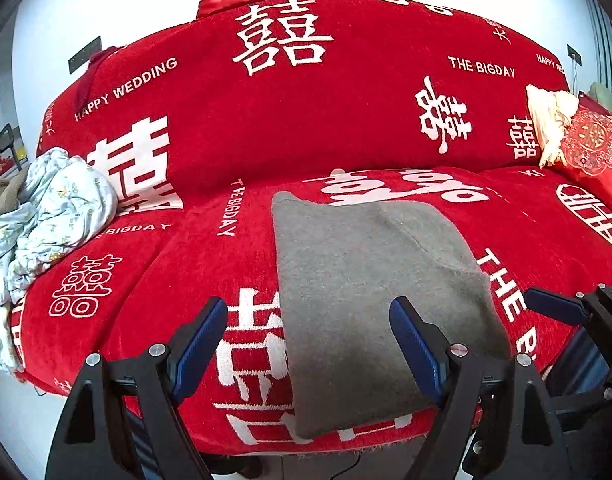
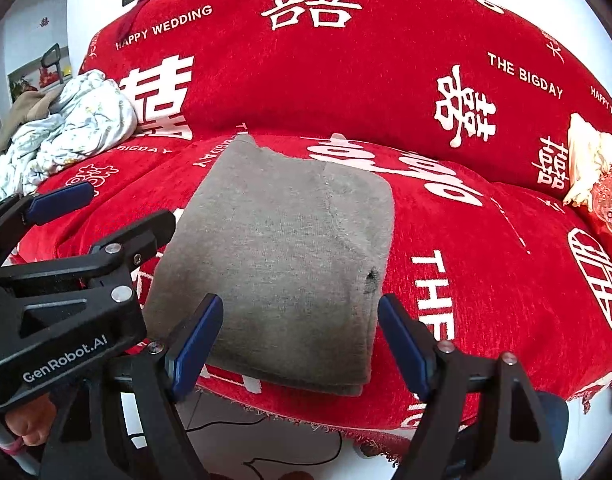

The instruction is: Fold small clothes

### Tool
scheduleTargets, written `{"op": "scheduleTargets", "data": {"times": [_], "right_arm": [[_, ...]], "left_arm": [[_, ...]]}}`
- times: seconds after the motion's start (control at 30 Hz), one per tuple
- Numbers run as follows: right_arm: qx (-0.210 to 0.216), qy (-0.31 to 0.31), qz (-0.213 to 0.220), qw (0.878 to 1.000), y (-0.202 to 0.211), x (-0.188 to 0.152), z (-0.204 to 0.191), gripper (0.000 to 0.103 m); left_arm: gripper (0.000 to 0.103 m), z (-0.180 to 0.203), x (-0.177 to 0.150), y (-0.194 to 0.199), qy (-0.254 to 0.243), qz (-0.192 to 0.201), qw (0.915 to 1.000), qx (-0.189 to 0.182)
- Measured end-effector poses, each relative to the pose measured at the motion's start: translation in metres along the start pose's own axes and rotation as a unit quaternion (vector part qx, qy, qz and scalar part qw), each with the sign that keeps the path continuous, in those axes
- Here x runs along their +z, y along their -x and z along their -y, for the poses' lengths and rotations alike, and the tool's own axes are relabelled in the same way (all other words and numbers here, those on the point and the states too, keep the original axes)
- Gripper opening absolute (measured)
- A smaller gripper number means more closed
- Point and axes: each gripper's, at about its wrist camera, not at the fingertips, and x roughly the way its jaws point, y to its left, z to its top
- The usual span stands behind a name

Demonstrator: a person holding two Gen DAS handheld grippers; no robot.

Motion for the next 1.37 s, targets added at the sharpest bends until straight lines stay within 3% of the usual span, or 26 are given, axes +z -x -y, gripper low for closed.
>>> {"op": "scheduleTargets", "data": {"times": [1.37], "right_arm": [[0.003,-0.006,-0.006,1.000,-0.0021,-0.0017,0.0020,0.082]], "left_arm": [[0.084,-0.0066,-0.0035,-0.0036,-0.001,-0.009,0.9998,0.016]]}}
